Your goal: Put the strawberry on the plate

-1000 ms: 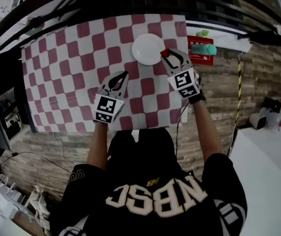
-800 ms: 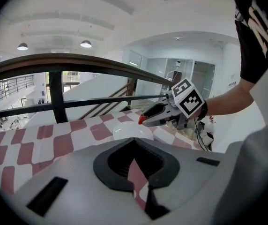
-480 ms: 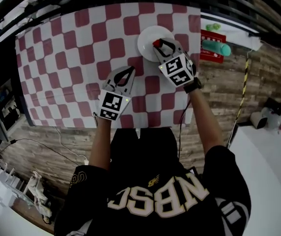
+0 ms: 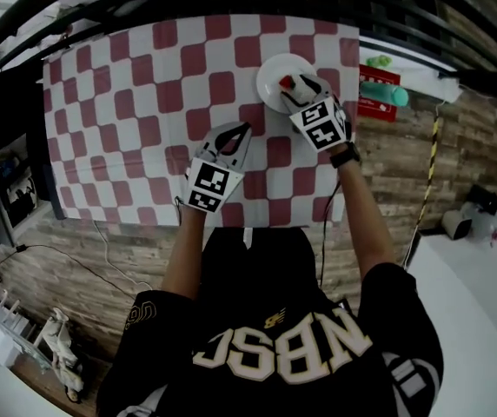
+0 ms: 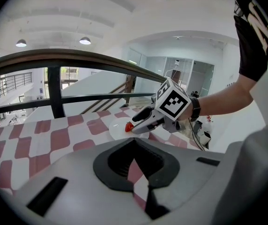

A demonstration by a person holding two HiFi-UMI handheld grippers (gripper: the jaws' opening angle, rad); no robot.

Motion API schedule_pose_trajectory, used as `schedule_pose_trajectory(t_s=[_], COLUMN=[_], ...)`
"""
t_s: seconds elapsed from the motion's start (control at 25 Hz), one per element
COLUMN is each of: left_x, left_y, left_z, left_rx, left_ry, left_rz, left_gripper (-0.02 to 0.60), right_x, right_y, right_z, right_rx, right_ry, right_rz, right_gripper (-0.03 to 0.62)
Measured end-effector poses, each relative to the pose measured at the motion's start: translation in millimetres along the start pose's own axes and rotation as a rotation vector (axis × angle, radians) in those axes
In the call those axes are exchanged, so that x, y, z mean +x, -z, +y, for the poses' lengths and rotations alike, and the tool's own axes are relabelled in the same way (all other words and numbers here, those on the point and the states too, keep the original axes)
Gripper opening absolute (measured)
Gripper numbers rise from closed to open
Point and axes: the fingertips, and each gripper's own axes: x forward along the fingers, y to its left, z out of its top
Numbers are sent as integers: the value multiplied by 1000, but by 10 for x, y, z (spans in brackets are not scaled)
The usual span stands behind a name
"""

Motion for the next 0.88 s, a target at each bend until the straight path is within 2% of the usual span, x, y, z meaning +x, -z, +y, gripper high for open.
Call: schedule_pose_trajectory(t_s=[0.12, 0.24, 0.44, 0.64, 0.8, 0.88], left_x=[-182, -281, -607, -978, -1260, -1392], left_y=[-37, -160, -445, -819, -1216, -1404], left_z=[-14, 10, -34, -67, -118, -159], left_rx=[-12, -22, -59, -92, -54, -25], left_ry=[-10, -31, -45, -32, -26, -31], left_rz=[-5, -28, -112, -200, -299, -343], left_gripper=[15, 15, 15, 15, 15, 15], right_x=[-214, -485, -1050, -1606, -2005, -2219], right_y=[-56, -210, -454, -740, -953, -1057], right_z=[82, 36, 190, 462, 656, 738], right_rx=[20, 29, 94, 163, 203, 229], right_ry=[31, 110, 199, 246, 270, 291], right_rz=[-12, -54, -135, -252, -355, -413], right_gripper=[239, 239, 239, 238, 229, 204])
